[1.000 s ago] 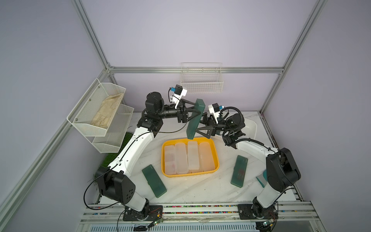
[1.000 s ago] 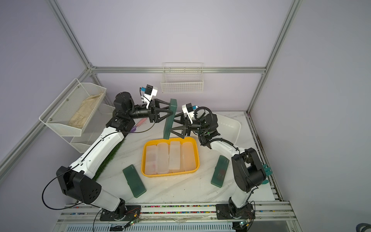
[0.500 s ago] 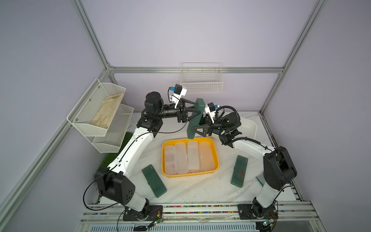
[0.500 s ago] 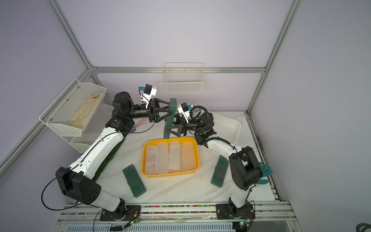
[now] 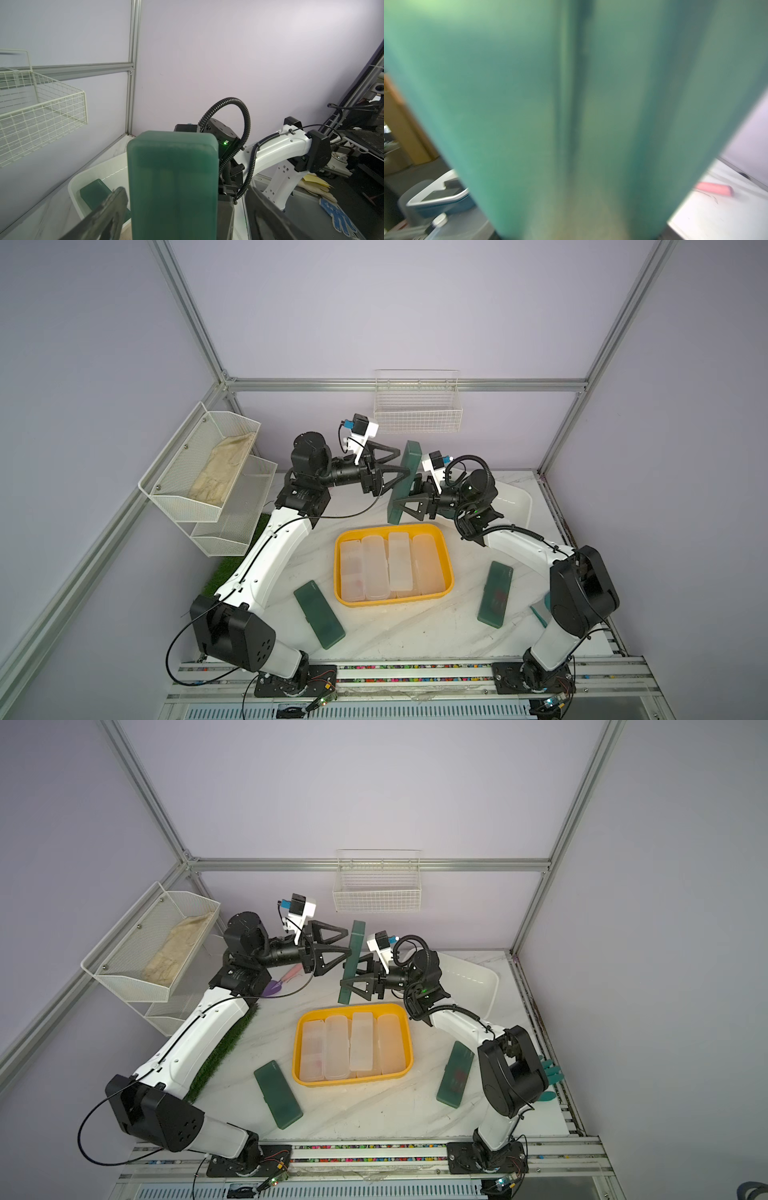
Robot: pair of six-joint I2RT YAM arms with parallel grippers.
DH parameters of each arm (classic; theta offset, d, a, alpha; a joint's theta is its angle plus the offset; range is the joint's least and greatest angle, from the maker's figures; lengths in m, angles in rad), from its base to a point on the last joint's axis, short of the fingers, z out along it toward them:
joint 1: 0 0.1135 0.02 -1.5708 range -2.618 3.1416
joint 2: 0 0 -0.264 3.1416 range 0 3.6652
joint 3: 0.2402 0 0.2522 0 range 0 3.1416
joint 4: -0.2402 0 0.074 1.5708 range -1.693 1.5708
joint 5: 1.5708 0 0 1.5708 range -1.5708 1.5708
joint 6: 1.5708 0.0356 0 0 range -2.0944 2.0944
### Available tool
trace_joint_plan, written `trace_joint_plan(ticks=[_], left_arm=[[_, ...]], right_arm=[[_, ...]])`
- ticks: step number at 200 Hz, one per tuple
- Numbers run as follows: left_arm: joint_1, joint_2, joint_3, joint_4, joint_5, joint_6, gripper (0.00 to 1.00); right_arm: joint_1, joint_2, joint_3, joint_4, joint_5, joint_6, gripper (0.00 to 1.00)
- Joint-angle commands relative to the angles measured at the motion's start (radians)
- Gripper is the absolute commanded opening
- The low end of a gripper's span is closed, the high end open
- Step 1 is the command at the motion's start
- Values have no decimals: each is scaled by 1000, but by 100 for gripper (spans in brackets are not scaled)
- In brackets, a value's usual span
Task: Place the pencil cases by color into the storage box
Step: Place the pencil case at the storage box.
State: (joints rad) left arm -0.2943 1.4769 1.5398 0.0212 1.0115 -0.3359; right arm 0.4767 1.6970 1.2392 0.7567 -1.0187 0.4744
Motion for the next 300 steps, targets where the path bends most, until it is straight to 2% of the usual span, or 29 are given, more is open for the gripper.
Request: trace_joint_plan(ticks=[1,33,55,65,86,101,127,193,300], left_arm=[[16,-52,-15,-63,-85,63,91],[24,-53,-27,-157,-215,110,92],[23,-53,-30,-239,-325,162,93],[22,-94,-41,-263,-373,176,94],[14,-96,-46,-335,-510,199,94],[-3,-96,-50,-386,-621,222,94],[-41,-102,-88,-428,-776,244,94],[-146,-139,-234,-431,-956,291,94],[-205,-222,-388,-432,-946,258,94]], right_arm=[[-10,-68,9,-198,151,-111,59],[-28,-96,13,-407,359,-176,59],[-33,-121,10,-555,554,-224,59],[-38,-131,6,-608,644,-234,59],[-54,-143,3,-712,839,-235,59],[-93,-137,0,-776,911,-204,59],[-187,-129,-39,-820,933,-138,58],[-310,-22,9,-920,969,-93,58],[-396,163,159,-1019,1031,-98,58]])
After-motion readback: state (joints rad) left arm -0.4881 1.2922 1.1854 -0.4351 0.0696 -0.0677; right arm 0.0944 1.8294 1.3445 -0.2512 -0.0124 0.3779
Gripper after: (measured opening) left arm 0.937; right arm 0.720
